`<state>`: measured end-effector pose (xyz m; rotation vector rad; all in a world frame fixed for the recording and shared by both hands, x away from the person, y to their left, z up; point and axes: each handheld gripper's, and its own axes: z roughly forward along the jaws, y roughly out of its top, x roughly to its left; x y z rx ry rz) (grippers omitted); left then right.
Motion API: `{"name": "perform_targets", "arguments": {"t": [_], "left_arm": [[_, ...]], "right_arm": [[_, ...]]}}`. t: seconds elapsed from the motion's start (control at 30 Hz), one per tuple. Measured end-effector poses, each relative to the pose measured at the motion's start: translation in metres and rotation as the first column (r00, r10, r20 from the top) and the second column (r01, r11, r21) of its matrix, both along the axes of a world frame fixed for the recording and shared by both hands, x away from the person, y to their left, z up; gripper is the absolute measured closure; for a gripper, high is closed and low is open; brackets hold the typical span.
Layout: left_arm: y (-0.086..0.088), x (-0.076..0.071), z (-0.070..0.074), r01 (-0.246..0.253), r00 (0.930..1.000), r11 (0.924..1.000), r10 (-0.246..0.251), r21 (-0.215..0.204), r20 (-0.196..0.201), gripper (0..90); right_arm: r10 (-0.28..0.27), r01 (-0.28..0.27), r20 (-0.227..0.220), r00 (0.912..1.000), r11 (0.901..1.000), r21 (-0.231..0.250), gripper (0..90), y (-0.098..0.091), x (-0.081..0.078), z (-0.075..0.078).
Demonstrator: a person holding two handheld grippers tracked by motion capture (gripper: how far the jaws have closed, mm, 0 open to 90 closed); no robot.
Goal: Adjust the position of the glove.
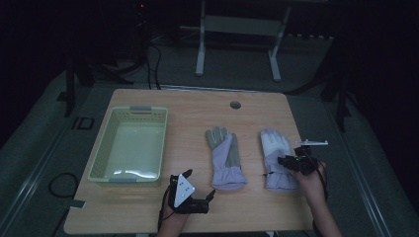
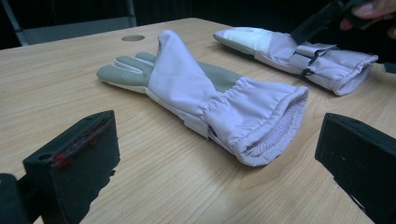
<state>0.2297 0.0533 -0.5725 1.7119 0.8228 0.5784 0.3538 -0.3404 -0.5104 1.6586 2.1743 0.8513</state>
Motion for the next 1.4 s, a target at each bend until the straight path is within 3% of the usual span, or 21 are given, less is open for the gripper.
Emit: {"name": "perform_targets", "arguments": {"t": [0.17, 0.27, 0.43, 0.7, 0.8, 0.87, 1.0, 1.13, 1.17, 1.4], "left_arm": [[-0.001, 0.0, 0.0, -0.002, 1.0, 1.0, 0.002, 0.002, 0.001, 0.0], [0.0, 0.0, 0.0, -0.003, 1.0, 1.0, 0.003, 0.002, 0.001, 0.0], [0.0, 0.0, 0.0, -0.003, 1.0, 1.0, 0.003, -0.002, -0.002, 0.0], [0.0, 0.0, 0.0, 0.0, 1.0, 1.0, 0.0, -0.003, -0.003, 0.0], [0.0, 0.0, 0.0, -0.001, 1.0, 1.0, 0.001, -0.002, -0.003, 0.0], [0.0, 0.0, 0.0, -0.001, 1.0, 1.0, 0.001, -0.001, -0.001, 0.0], [0.0, 0.0, 0.0, -0.002, 1.0, 1.0, 0.002, -0.004, -0.003, 0.0], [0.0, 0.0, 0.0, -0.002, 1.0, 1.0, 0.002, -0.004, -0.002, 0.0], [0.0, 0.0, 0.0, -0.002, 1.0, 1.0, 0.002, -0.004, -0.003, 0.0], [0.0, 0.001, 0.0, -0.003, 1.0, 1.0, 0.003, -0.006, -0.006, 0.0]], "right_arm": [[0.043, -0.043, 0.083, 0.9956, 0.9991, 0.0, 48.2, -0.01, -0.004, 0.017], [0.07, -0.07, 0.103, 0.9922, 0.9975, -0.007, 46.6, -0.009, -0.004, 0.018], [0.086, -0.086, 0.069, 0.9939, 0.9963, 0.0, 47.7, -0.004, 0.003, 0.007], [0.066, -0.066, 0.005, 0.9978, 0.9977, -0.017, 47.3, -0.003, 0.013, -0.019], [0.092, -0.091, 0.01, 0.9957, 0.9947, -0.047, 54.5, 0.001, 0.013, -0.022], [0.113, -0.112, 0.002, 0.9936, 0.9927, -0.045, 62.3, 0.002, 0.012, -0.022], [0.107, -0.107, -0.018, 0.9941, 0.9938, -0.03, 66.4, 0.003, 0.013, -0.021], [0.126, -0.124, 0.025, 0.9918, 0.9907, -0.056, 73.2, 0.004, 0.009, -0.021], [0.117, -0.116, 0.035, 0.9925, 0.992, -0.052, 77.4, 0.004, 0.007, -0.019], [0.091, -0.09, 0.057, 0.9942, 0.9959, -0.01, 80.0, -0.001, 0.002, -0.004]]}}
